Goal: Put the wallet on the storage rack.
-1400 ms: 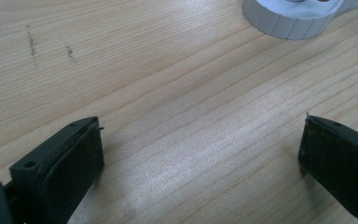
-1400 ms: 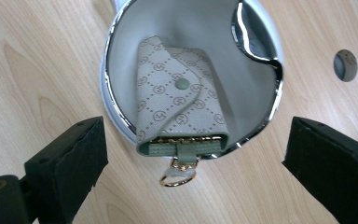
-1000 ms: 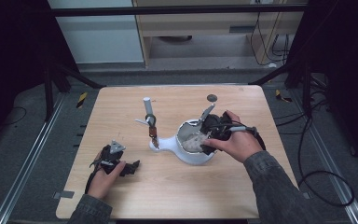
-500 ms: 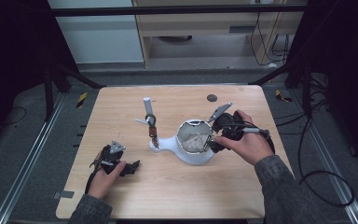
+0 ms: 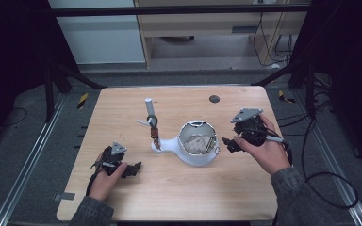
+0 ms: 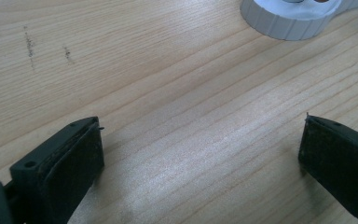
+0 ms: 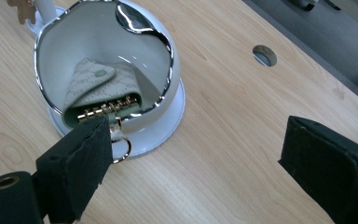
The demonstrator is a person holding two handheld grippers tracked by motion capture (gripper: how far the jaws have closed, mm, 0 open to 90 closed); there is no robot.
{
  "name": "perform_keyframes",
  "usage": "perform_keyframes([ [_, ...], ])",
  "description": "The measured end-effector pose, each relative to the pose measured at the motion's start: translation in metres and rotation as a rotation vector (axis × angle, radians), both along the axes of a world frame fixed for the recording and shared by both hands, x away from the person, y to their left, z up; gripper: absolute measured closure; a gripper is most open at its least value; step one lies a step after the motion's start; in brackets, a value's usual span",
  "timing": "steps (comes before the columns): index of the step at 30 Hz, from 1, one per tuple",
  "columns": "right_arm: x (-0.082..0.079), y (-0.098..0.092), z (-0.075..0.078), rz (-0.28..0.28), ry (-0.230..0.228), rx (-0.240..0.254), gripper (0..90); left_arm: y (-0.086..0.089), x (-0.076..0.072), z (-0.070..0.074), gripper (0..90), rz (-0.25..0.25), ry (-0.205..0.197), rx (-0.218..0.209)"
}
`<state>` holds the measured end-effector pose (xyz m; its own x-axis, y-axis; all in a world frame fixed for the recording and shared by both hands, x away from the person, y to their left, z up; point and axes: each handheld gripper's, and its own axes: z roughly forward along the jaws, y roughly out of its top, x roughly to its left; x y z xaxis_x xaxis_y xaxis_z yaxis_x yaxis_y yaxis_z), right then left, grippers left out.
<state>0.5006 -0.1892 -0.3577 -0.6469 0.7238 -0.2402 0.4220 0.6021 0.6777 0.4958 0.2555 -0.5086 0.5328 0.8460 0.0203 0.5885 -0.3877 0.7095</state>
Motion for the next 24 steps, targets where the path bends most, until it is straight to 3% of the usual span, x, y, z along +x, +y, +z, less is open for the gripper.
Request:
perform_keyframes([
  [8, -0.007, -0.026, -0.023, -0.056, 0.011, 0.058, 8.8, 0.0, 0.0, 0.0, 0.0, 0.001, -0.001, 0.001],
  [17, -0.014, -0.049, -0.06, -0.131, 0.072, 0.148, 8.7, 0.0, 0.0, 0.0, 0.0, 0.004, -0.001, 0.0],
  [24, -0.016, -0.06, -0.086, -0.184, 0.096, 0.176, 8.7, 0.0, 0.0, 0.0, 0.0, 0.004, -0.001, 0.0],
])
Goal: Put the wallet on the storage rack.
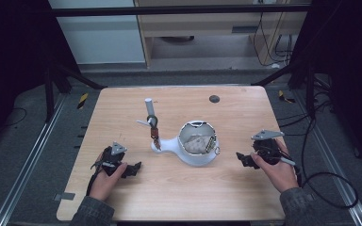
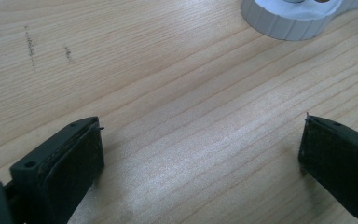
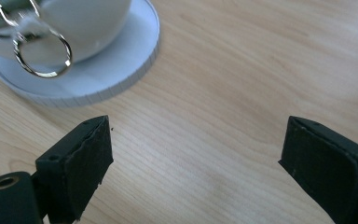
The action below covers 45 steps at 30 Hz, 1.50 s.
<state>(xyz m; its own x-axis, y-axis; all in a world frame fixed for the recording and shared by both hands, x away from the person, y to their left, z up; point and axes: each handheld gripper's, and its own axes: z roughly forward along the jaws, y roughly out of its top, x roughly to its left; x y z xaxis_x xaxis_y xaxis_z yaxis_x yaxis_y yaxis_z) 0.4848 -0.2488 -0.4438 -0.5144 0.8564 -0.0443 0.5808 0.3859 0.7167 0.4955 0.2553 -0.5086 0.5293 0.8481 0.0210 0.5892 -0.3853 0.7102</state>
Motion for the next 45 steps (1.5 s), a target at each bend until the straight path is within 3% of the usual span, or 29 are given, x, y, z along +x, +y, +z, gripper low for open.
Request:
perform_keyframes([
  [7, 0.002, -0.002, -0.029, -0.021, 0.05, 0.01, 8.1, 0.0, 0.0, 0.0, 0.0, 0.0, 0.0, 0.0],
  [23, 0.016, -0.014, -0.063, -0.178, 0.04, 0.048, 6.6, 0.0, 0.0, 0.0, 0.0, 0.002, 0.0, 0.001],
  [32, 0.016, -0.01, -0.067, -0.196, 0.016, 0.043, 2.9, 0.0, 0.0, 0.0, 0.0, 0.003, 0.0, 0.0],
  [45, 0.013, 0.001, -0.069, -0.267, 0.006, 0.041, 0.6, 0.0, 0.0, 0.0, 0.0, 0.002, 0.0, 0.0],
])
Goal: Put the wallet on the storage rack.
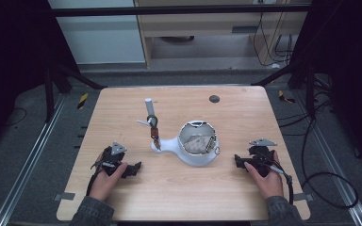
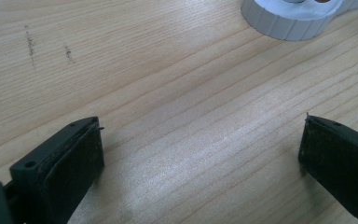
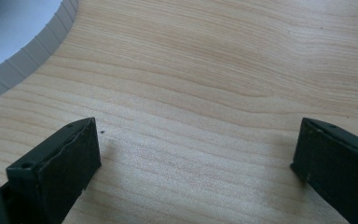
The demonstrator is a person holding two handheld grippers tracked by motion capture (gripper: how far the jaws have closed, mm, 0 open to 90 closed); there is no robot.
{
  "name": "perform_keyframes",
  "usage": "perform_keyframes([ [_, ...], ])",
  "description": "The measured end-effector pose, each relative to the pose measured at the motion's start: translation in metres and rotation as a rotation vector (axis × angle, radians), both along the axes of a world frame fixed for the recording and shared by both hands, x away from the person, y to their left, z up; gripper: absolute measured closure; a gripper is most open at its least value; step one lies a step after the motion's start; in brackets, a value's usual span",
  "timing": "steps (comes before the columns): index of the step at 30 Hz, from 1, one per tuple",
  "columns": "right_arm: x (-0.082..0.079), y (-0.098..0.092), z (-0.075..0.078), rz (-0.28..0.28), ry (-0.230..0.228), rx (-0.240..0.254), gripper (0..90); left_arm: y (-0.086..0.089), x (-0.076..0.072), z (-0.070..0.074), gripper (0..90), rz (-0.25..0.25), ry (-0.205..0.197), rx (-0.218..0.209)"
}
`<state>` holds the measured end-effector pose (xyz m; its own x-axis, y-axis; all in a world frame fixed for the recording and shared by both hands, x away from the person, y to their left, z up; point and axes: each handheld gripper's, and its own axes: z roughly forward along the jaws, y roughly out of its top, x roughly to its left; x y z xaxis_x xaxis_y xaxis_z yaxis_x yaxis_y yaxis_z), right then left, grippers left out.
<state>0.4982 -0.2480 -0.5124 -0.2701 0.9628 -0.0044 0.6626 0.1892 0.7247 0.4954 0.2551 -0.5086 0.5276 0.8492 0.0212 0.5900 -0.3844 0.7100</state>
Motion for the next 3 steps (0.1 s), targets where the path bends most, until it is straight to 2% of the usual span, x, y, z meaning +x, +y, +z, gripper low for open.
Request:
perform_keyframes([
  [3, 0.0, 0.0002, 0.0, -0.003, 0.002, 0.002, 0.5, -0.0006, 0.0004, -0.0001, 0.0, 0.001, 0.0, -0.003],
])
